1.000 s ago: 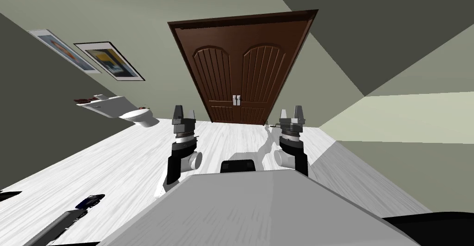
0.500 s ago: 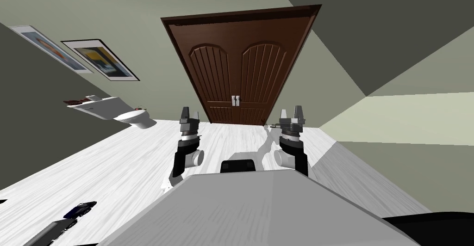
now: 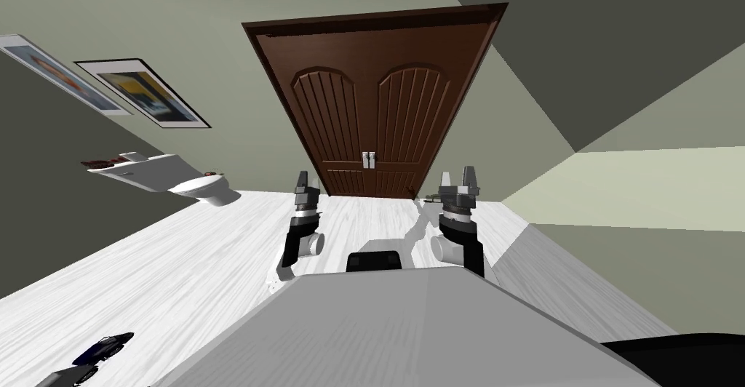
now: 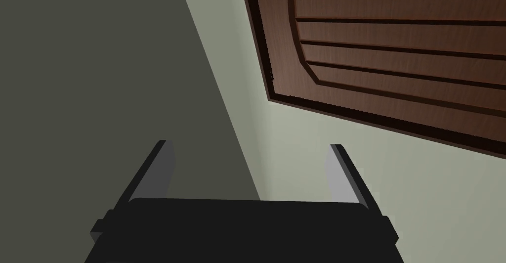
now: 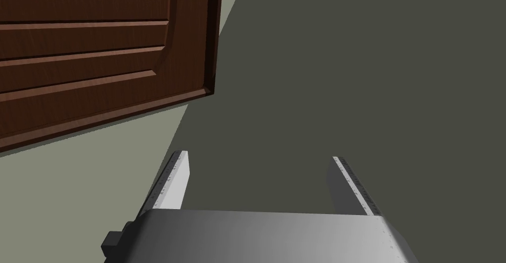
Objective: Pull the door open
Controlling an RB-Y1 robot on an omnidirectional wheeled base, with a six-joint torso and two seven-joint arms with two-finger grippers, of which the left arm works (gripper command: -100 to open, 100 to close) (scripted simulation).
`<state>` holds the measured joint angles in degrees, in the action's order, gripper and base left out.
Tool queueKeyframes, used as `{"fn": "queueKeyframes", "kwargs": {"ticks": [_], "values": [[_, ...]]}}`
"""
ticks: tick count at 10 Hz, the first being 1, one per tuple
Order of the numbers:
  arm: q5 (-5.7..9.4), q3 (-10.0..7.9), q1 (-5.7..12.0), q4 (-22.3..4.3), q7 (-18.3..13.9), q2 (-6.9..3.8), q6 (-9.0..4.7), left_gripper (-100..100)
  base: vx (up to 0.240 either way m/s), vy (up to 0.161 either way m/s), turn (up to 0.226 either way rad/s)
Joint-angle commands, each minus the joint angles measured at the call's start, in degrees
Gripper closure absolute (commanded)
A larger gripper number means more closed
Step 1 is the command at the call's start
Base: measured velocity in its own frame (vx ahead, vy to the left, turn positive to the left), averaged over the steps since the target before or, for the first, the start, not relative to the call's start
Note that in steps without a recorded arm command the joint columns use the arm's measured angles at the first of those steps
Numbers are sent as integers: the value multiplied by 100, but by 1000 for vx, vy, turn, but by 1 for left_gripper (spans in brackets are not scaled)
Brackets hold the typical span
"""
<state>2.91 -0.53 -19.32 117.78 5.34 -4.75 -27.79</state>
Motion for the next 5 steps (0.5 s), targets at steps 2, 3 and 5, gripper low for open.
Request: {"fn": "queueKeyframes", "kwargs": {"ticks": [2,3,5], "values": [[39,0,252,-462,-91,-86,1,-100,101,-21,-29],[53,4,346,-641,-125,-117,0,-100,93,-27,-22],[83,13,545,-1006,-197,-181,-4,-100,99,-39,-25]]}}
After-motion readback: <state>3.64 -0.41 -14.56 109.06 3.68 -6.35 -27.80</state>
